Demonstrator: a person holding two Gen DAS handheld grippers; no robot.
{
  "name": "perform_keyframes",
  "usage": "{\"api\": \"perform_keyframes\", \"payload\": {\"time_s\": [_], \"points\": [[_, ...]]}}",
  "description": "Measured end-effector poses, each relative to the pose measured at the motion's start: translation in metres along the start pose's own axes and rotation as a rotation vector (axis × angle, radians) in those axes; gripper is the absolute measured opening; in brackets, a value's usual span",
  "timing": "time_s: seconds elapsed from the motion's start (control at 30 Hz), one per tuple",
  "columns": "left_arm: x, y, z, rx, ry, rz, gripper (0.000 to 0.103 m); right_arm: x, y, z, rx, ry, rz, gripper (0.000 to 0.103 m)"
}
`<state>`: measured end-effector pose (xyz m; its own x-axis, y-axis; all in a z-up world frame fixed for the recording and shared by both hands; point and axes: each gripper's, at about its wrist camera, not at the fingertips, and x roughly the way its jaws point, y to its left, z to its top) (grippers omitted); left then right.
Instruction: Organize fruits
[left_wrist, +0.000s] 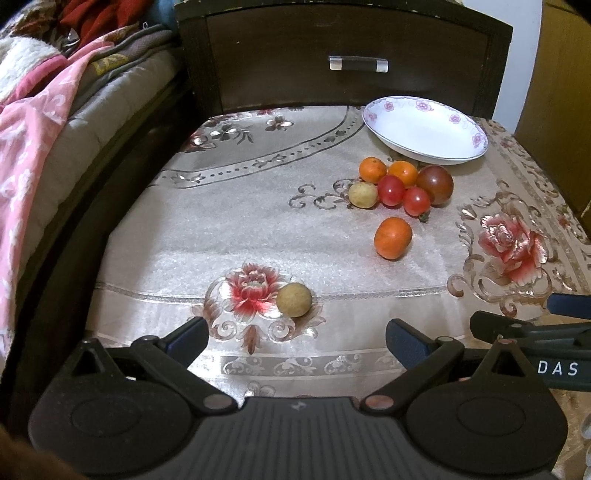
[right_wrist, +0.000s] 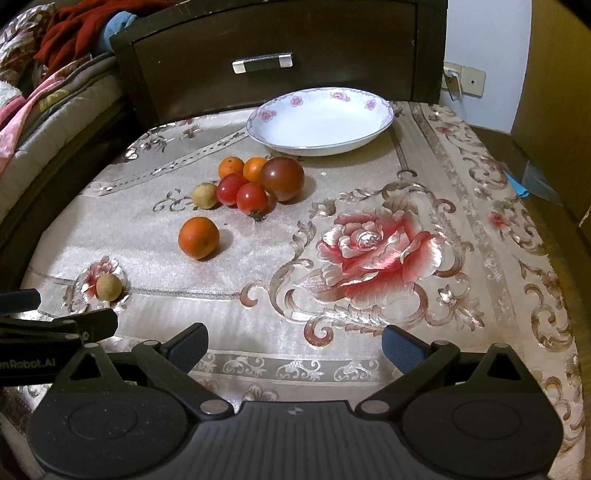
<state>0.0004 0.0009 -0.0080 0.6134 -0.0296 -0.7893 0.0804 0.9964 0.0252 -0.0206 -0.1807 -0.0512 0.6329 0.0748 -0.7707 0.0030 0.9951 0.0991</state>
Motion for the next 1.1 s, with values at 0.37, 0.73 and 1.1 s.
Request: {"api": "perform_keyframes", "payload": {"time_s": [0.37,0.73,1.1], "points": [[0.003,0.002,0.001,-0.005,0.008,0.012,0.103,0.0,0.0,0.0,0.003,0.002,0.007,0.095],[0.004,0.003,0.001,-0.004,0.008,0.022,0.103,-0.001,0.001,0.001,0.007,0.003,0.026,0.095],[0.004,0.015,0.003,-0.001,-0.038,0.113,0.103,0.006,0.022,0.032,-0.093,-0.047,0.167,0.08]]}}
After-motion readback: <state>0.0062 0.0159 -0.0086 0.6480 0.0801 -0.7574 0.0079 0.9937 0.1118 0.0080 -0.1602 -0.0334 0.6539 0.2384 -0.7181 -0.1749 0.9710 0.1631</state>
